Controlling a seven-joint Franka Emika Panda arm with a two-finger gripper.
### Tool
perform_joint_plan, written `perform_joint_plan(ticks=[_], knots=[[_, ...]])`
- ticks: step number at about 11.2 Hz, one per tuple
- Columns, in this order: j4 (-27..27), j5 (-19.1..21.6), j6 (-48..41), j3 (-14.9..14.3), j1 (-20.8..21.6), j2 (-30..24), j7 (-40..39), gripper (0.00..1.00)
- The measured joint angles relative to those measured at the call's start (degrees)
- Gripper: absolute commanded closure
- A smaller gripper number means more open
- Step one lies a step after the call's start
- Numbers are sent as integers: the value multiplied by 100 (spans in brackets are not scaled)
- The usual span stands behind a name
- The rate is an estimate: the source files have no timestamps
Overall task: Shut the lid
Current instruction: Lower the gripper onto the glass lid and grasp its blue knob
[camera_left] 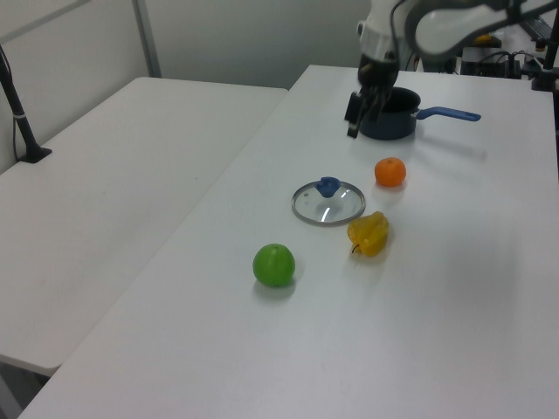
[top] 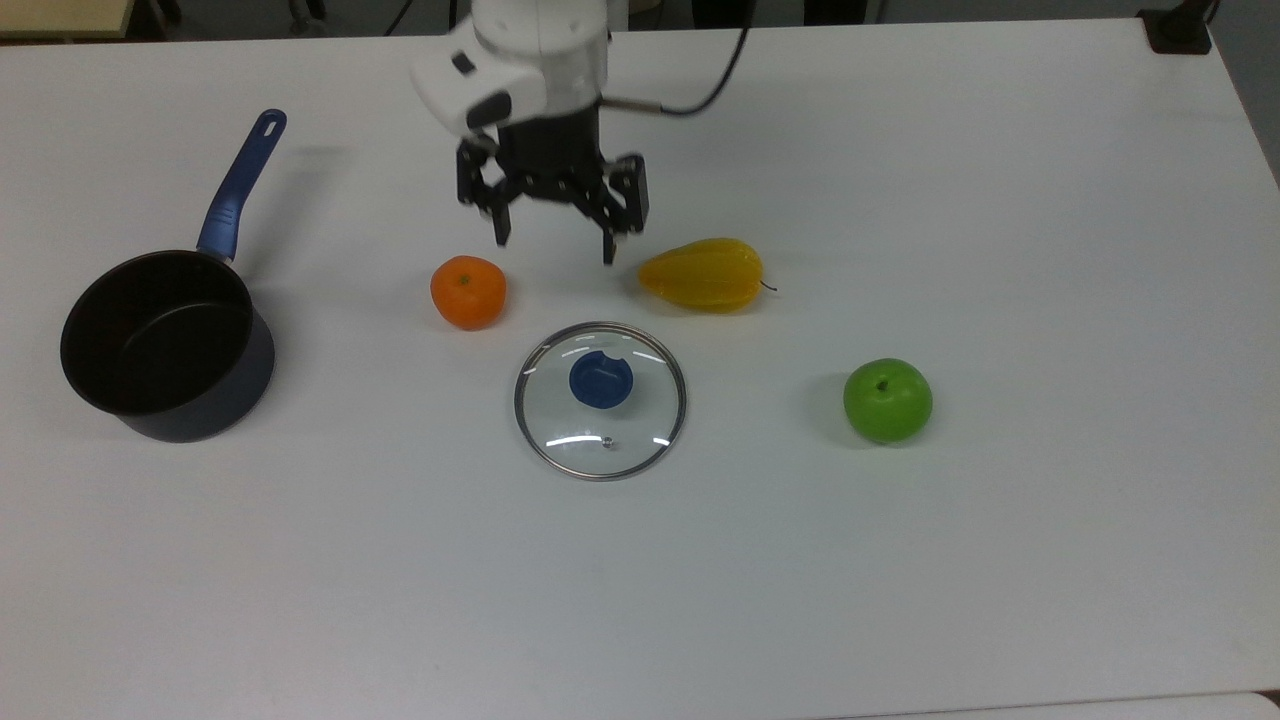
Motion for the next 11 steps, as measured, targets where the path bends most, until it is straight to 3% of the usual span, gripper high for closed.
perform_joint_plan(ticks=[6,9,11], knots=[[11,-726,1492,4,398,1211,1209,0],[22,-787,1970,3,425,1491,1351,0],[43,-787,1995,2,424,1511,1355,12]])
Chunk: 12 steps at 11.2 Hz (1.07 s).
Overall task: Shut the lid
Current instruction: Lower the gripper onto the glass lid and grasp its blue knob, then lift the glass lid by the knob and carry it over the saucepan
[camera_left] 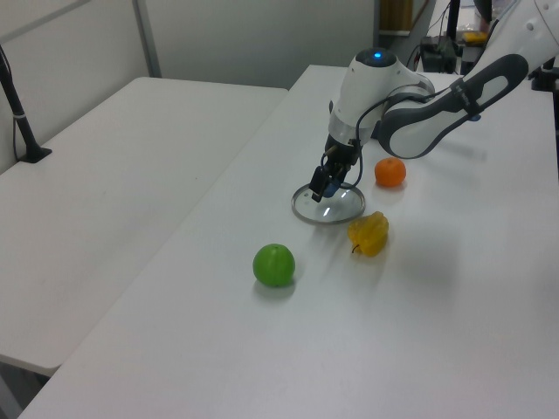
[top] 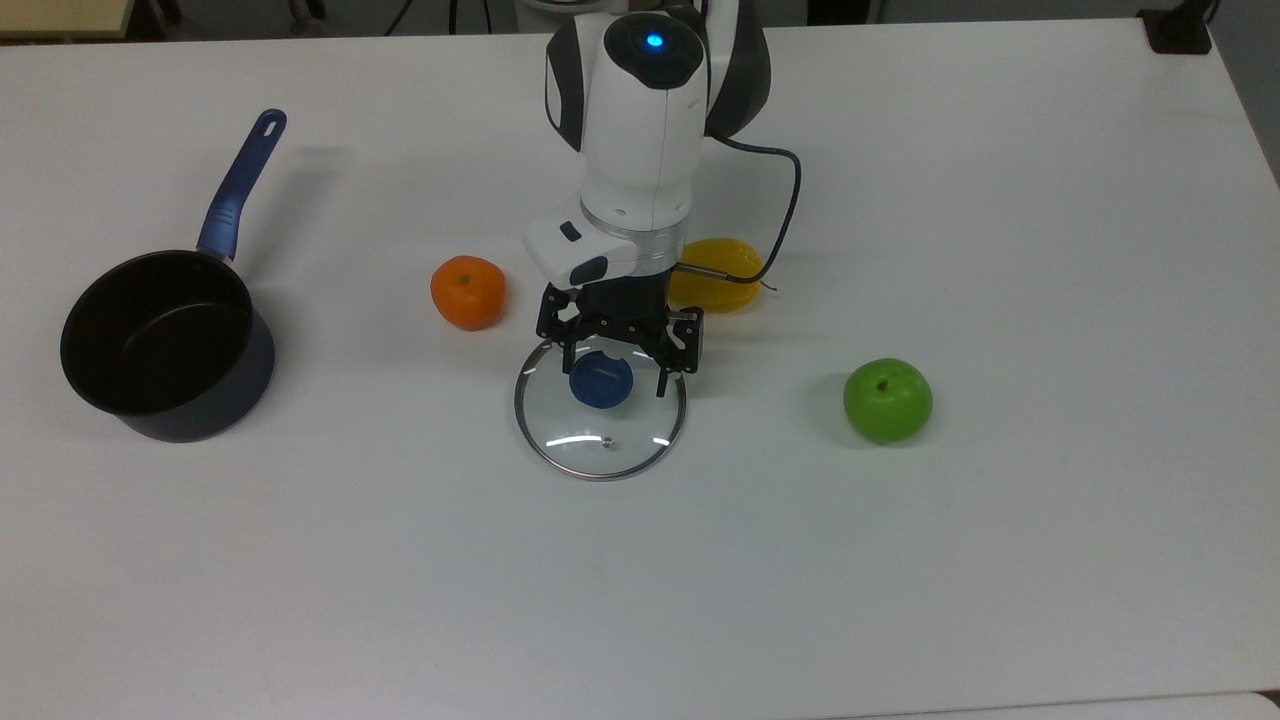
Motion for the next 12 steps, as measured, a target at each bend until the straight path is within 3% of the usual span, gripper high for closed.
perform_joint_plan(ticks=[1,6,9,11,12], knots=[[33,-1,0,-2,0,0,21,19],[80,-163,0,-9,0,2,81,21],[80,-191,0,-9,0,8,81,38],[81,-226,0,-11,0,9,82,57],[88,-230,0,-11,0,7,82,60]])
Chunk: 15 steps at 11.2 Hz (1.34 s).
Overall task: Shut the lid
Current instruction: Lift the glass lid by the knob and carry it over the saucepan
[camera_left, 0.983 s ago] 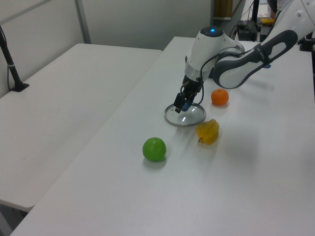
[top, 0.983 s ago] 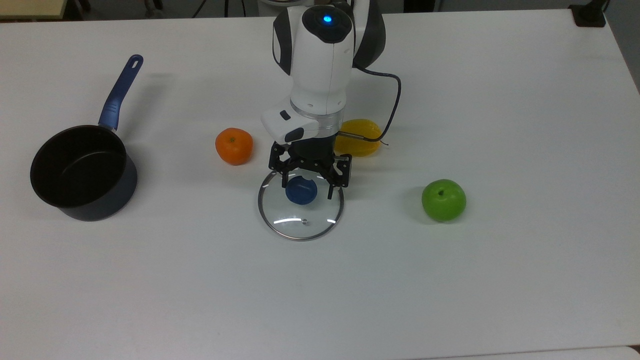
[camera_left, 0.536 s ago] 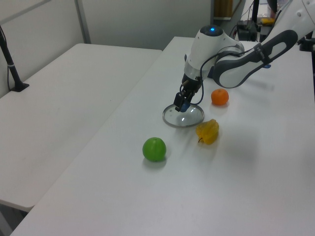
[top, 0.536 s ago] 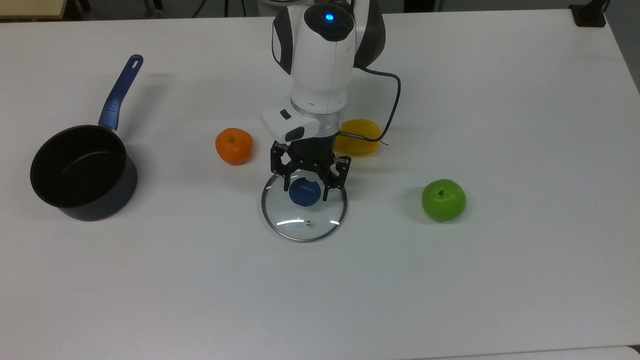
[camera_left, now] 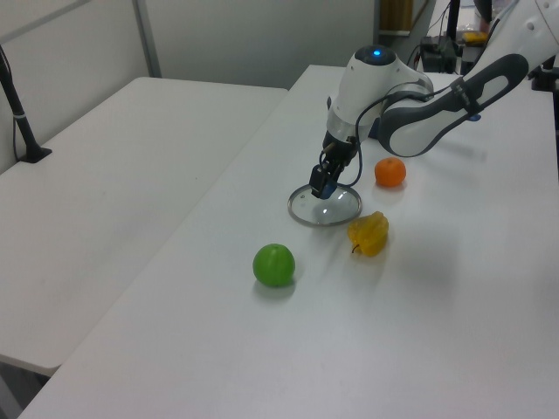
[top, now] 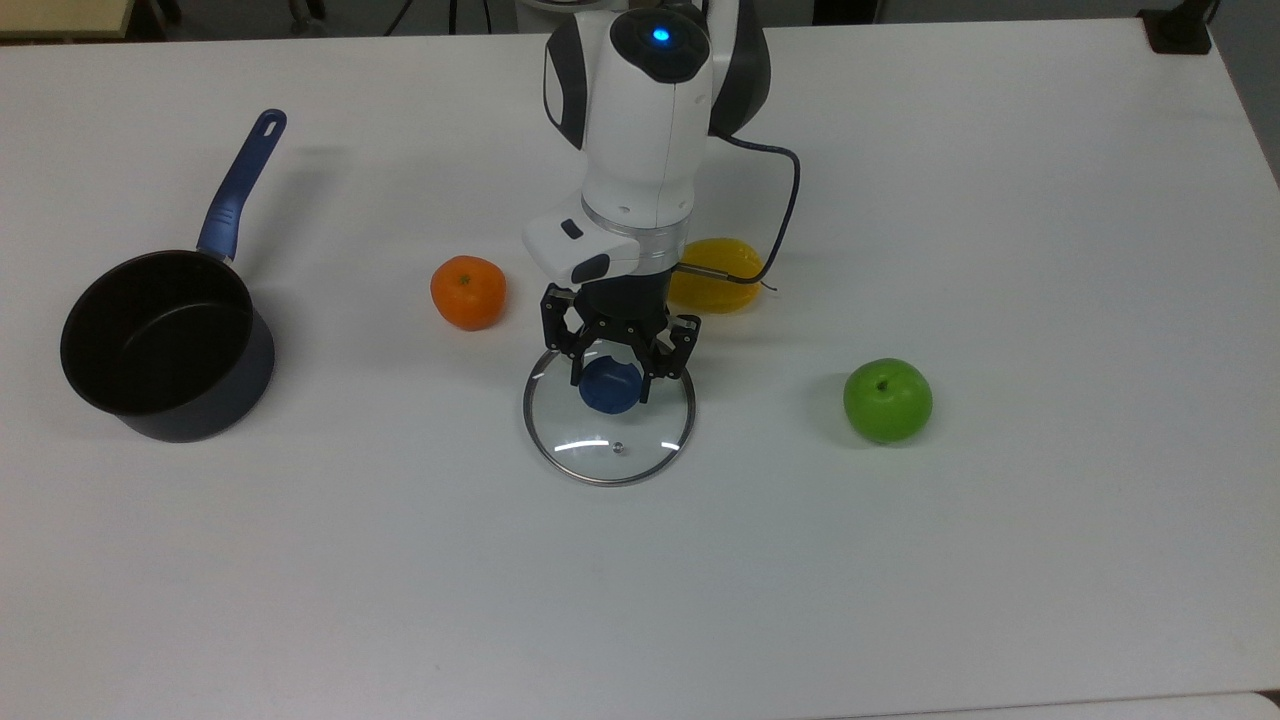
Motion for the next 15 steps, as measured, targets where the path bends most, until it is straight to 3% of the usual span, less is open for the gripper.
perform_joint_plan(ticks=[3,7,10,12,15], knots=[[65,-1,-177,-25,-34,-72,0,60],[489,-54,-1218,-129,-323,-507,-46,60],[1091,-64,-1831,-177,-1154,-586,-811,60],[1208,-19,-1852,-184,-1869,-580,-1399,60],[1418,659,-1852,-179,-2780,-371,-2240,60]])
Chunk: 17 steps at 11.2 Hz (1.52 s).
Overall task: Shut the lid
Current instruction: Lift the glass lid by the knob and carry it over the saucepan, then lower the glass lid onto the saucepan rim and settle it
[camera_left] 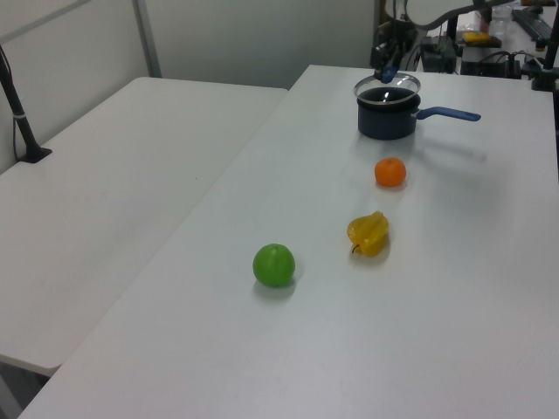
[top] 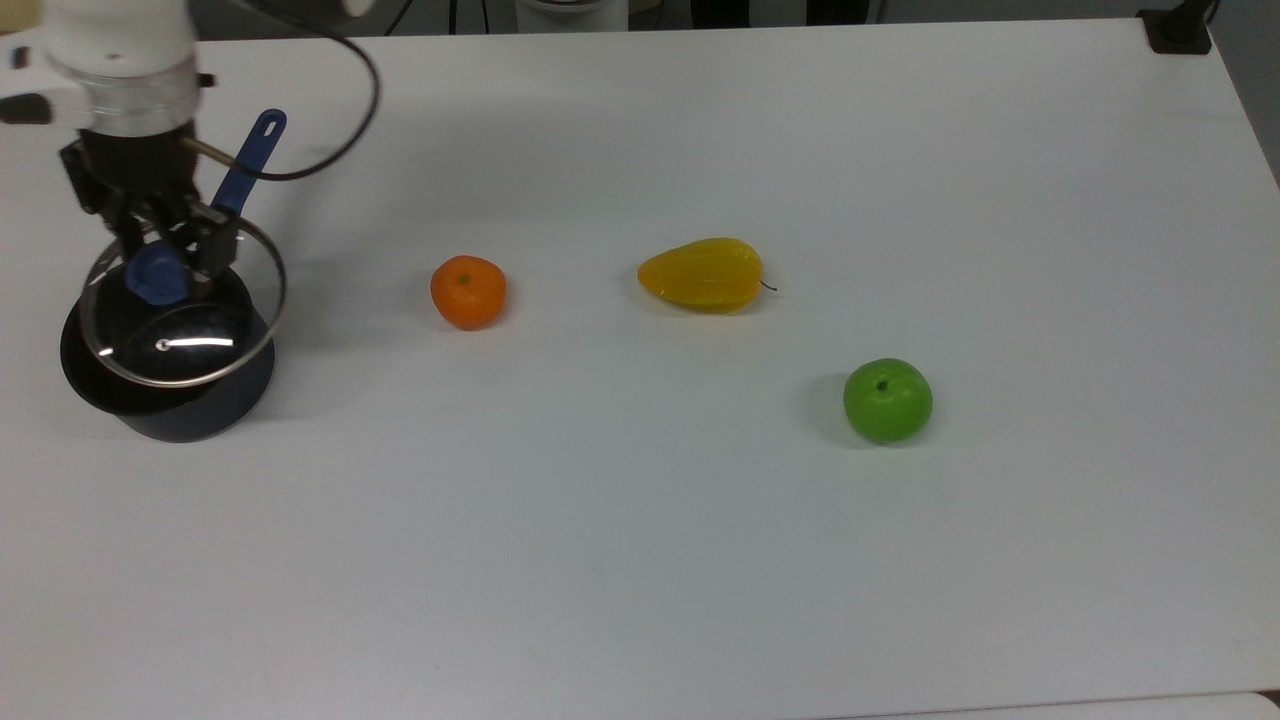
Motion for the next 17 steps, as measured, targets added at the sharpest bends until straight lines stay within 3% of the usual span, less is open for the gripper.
perform_joint_plan(ticks=[3,17], knots=[[138,280,65,18,-294,279,-170,60],[144,304,556,48,-349,524,-169,59]])
